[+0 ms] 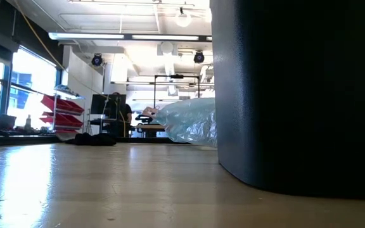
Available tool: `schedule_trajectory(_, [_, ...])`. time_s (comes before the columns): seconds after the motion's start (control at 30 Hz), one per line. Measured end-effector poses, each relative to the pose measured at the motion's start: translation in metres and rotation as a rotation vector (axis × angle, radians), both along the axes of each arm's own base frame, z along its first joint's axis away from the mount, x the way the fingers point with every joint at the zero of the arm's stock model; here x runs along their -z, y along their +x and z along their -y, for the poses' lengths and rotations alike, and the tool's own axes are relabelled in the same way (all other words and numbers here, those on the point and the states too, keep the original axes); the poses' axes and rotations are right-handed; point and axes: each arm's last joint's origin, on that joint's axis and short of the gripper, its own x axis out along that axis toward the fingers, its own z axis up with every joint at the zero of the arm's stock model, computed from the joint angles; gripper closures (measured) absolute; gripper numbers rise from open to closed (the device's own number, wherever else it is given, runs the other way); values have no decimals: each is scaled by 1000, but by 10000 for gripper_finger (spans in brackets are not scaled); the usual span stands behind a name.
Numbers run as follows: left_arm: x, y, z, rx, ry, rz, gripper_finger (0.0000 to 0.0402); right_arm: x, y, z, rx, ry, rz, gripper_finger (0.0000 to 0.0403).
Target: Place trash/remove bag and relplace
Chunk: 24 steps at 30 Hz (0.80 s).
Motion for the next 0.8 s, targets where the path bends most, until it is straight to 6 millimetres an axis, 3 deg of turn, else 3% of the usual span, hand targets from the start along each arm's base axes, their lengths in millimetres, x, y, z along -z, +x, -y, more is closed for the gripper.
schedule_trajectory(0.13, [13,-1,19,109,-87,-49,402,10,15,4,-14,11,-76,403])
schedule_trajectory(0.33, [38,1,33,51,-119,-88,402,36,28,-6,-167,166,-307,403])
schedule_trajectory(0.5, [44,-4,42,15,-103,-81,402,44,29,-9,-189,183,-377,401])
schedule_trajectory(0.63, [41,-7,44,-27,-77,-50,402,36,26,-5,-217,215,-381,368])
schedule_trajectory(0.8, [42,-7,44,-26,-89,-51,402,4,24,-1,-269,323,-323,282])
